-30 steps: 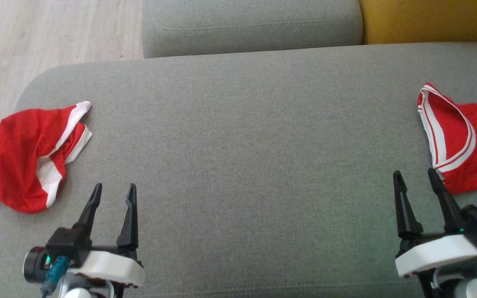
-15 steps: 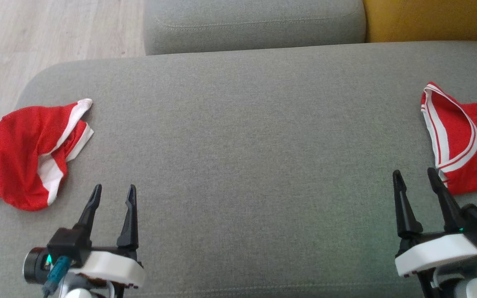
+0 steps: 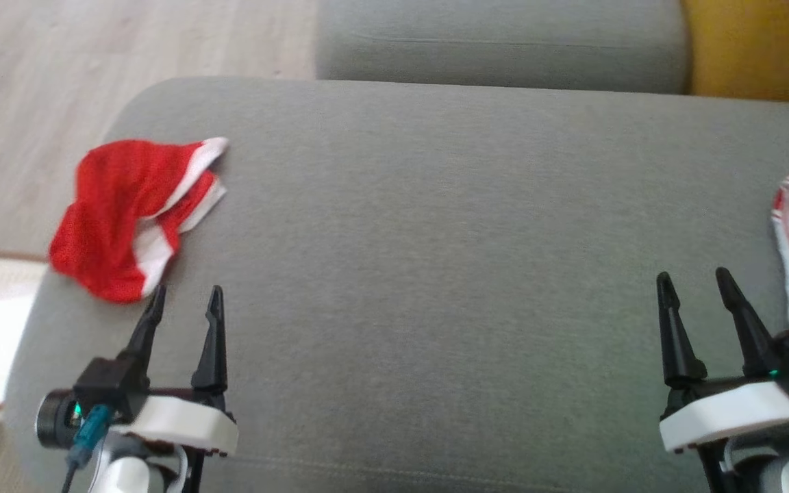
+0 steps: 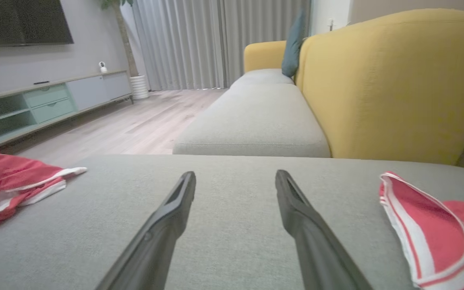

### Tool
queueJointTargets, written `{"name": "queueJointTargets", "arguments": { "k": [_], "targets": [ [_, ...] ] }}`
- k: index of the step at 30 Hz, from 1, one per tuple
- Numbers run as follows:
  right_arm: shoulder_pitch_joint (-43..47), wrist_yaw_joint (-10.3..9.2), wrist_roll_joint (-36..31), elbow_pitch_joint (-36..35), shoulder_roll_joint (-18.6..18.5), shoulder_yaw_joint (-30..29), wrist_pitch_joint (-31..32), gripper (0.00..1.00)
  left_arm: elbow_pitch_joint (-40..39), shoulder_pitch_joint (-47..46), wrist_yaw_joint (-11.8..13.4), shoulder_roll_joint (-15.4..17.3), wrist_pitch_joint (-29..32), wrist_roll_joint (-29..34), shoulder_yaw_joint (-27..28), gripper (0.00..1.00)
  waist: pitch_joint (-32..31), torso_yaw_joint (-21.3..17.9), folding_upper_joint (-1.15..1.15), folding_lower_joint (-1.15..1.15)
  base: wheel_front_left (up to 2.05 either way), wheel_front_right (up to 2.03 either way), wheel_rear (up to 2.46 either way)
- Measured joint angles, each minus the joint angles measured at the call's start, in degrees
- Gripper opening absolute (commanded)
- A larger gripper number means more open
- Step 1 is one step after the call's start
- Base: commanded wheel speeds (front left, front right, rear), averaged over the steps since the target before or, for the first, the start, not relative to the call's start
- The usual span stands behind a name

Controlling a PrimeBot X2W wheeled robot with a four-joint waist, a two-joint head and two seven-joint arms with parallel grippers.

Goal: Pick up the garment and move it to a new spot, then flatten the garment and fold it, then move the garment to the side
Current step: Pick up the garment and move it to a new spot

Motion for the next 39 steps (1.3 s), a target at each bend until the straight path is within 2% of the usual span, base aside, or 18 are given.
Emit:
{"name": "queueJointTargets", "arguments": {
  "k": [17,30,34,39],
  "targets": [
    [0.0,0.0,-1.6,-2.9,0.0,1.1,2.6,1.0,-2.3,-1.3,-0.9,-0.2,0.0,0.7,3.6,1.0,0.1,16.2,0.0,0.0,0.0,0.0,0.0],
    [0.0,0.0,-1.6,-4.2,0.0,1.1,3.4,1.0,-2.4,-1.3,-1.5,-1.5,0.0,1.1,5.6,1.0,1.9,17.2,0.0,0.0,0.0,0.0,0.0],
    [-0.5,0.0,-2.4,-5.6,0.0,1.0,4.6,1.0,-2.1,-2.9,-2.1,-2.2,0.0,1.0,5.9,1.0,4.5,16.9,0.0,0.0,0.0,0.0,0.0],
    [-3.8,0.0,-6.1,-9.3,0.0,1.2,7.9,1.0,1.6,-10.2,-3.5,-3.6,-0.1,-1.5,7.3,1.0,10.0,16.2,0.0,0.01,0.0,0.0,0.0]
  ]
}}
